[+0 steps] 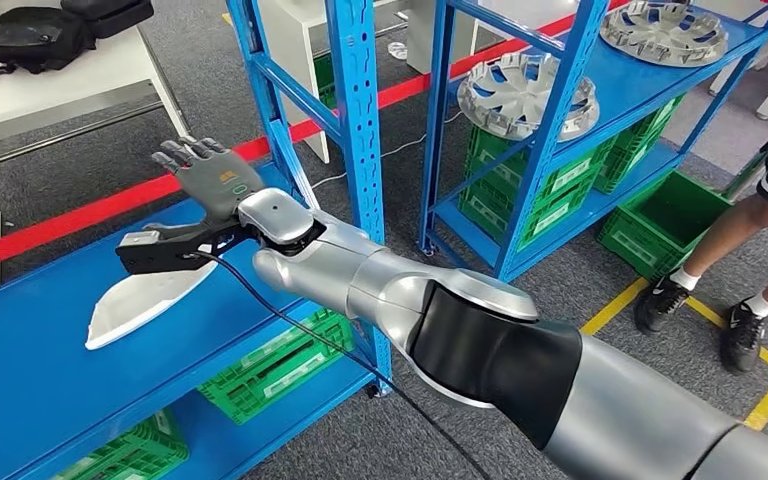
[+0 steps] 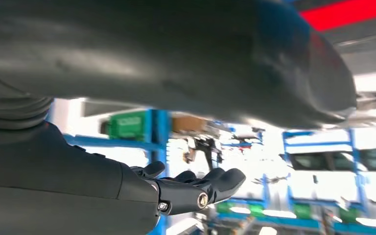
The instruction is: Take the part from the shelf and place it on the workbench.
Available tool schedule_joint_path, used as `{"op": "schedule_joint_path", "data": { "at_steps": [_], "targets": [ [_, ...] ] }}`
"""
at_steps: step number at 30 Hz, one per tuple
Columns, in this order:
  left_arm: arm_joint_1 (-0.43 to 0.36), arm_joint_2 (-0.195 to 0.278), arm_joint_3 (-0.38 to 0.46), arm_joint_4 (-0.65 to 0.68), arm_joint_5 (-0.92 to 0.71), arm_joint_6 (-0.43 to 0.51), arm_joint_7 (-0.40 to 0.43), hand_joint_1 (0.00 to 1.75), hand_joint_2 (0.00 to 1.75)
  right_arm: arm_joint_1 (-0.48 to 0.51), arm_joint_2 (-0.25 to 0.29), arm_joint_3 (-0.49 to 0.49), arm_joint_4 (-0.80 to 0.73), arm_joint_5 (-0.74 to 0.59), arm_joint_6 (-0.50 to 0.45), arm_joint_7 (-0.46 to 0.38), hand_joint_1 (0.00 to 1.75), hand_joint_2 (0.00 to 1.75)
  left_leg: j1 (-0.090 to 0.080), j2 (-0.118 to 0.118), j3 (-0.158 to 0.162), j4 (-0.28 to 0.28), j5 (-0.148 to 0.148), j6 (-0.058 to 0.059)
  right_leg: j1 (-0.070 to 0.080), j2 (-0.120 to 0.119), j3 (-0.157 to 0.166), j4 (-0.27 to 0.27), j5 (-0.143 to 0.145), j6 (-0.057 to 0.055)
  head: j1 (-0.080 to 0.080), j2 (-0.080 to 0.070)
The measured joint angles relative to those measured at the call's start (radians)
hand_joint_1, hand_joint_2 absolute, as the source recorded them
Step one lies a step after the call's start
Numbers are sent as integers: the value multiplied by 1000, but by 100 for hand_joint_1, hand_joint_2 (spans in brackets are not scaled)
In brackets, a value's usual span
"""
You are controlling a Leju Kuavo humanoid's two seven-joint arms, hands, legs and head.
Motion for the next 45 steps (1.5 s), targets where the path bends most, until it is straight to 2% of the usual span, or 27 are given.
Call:
{"op": "schedule_joint_path", "data": {
  "at_steps": [2,3,4,7,8,9,11,12,13,14,16,17,18,19,22,26,33,37,45],
  "targets": [
    [-1,1,0,1,-5,0,-1,0,0,5,18,0,-9,2,1,-22,0,0,-5,5,-2,-124,152,10,2,3,25,2,-26,6,-2,0],
    [-2,1,0,1,-6,0,-2,0,0,10,28,1,-13,3,2,-28,0,0,-7,6,-1,-167,218,14,4,5,32,4,-40,11,-3,0],
    [-3,1,0,1,-6,0,-3,0,0,14,36,1,-17,4,3,-33,0,0,-10,8,-1,-190,256,17,7,7,36,5,-53,16,-4,0],
    [-7,-1,0,0,-6,0,-4,0,0,16,52,2,-30,5,6,-36,0,0,-6,7,11,-195,259,26,10,4,50,8,-85,31,-3,0],
    [-8,-2,0,-1,-6,0,-5,0,0,15,56,2,-33,6,6,-37,0,0,-3,7,15,-197,258,31,9,1,41,32,-101,37,-1,0],
    [-10,-2,0,-1,-6,0,-6,0,0,16,59,2,-35,7,8,-39,0,0,-1,7,20,-199,255,37,8,-3,19,78,-125,44,1,0],
    [-12,-2,0,-1,-7,0,-8,0,0,26,63,2,-37,11,15,-41,0,0,-1,7,24,-199,247,43,5,-7,-61,210,-180,51,5,0],
    [-13,-2,0,-1,-8,0,-8,0,0,34,64,2,-37,12,18,-41,0,0,-1,6,25,-198,243,44,4,-7,-98,262,-192,52,5,0],
    [-13,-2,0,-1,-9,0,-8,0,0,42,66,2,-37,14,21,-42,0,0,-2,6,26,-196,240,45,4,-8,-120,278,-182,52,6,0],
    [-14,-2,0,-1,-10,0,-8,0,0,49,67,3,-37,15,24,-44,0,0,-2,4,27,-195,237,44,4,-8,-123,255,-153,49,6,0],
    [-14,-3,0,-1,-11,0,-4,0,0,54,70,3,-38,15,30,-51,0,0,-5,2,30,-191,234,43,8,-8,-81,126,-68,35,7,0],
    [-15,-4,0,-1,-11,0,-1,0,0,55,72,4,-38,14,34,-55,0,0,-7,1,31,-190,233,40,10,-9,-58,67,-38,27,8,0],
    [-15,-5,0,-1,-11,0,1,0,0,57,75,4,-38,12,38,-61,0,0,-8,0,32,-190,232,36,13,-10,-43,27,-19,21,9,0],
    [-15,-5,0,-1,-11,0,2,0,0,60,78,4,-38,10,43,-68,0,0,-8,0,33,-189,227,33,14,-9,-37,10,-10,21,10,0],
    [-14,-4,0,-1,-9,0,2,0,0,79,93,5,-38,4,61,-89,0,0,-8,0,38,-193,221,30,15,-8,-34,4,-3,31,13,0],
    [-14,-1,0,-1,-7,0,0,0,0,105,107,7,-38,3,71,-94,0,0,-7,0,45,-199,230,19,15,-8,-30,5,-4,25,12,0],
    [-14,0,0,-1,-7,0,-6,0,0,135,120,10,-38,-15,114,-126,0,0,-7,-1,48,-202,228,12,15,-7,-29,5,-9,18,13,0],
    [-14,1,0,-1,-6,0,-6,0,0,172,131,11,-36,-30,159,-139,0,175,-8,-1,48,-202,225,11,15,-7,-28,4,-12,18,13,0],
    [-8,3,1,-1,-3,0,-2,0,0,234,140,25,-16,-28,230,-132,0,175,-8,-1,48,-202,221,12,14,-7,-27,2,-14,17,13,0]
  ]
}}
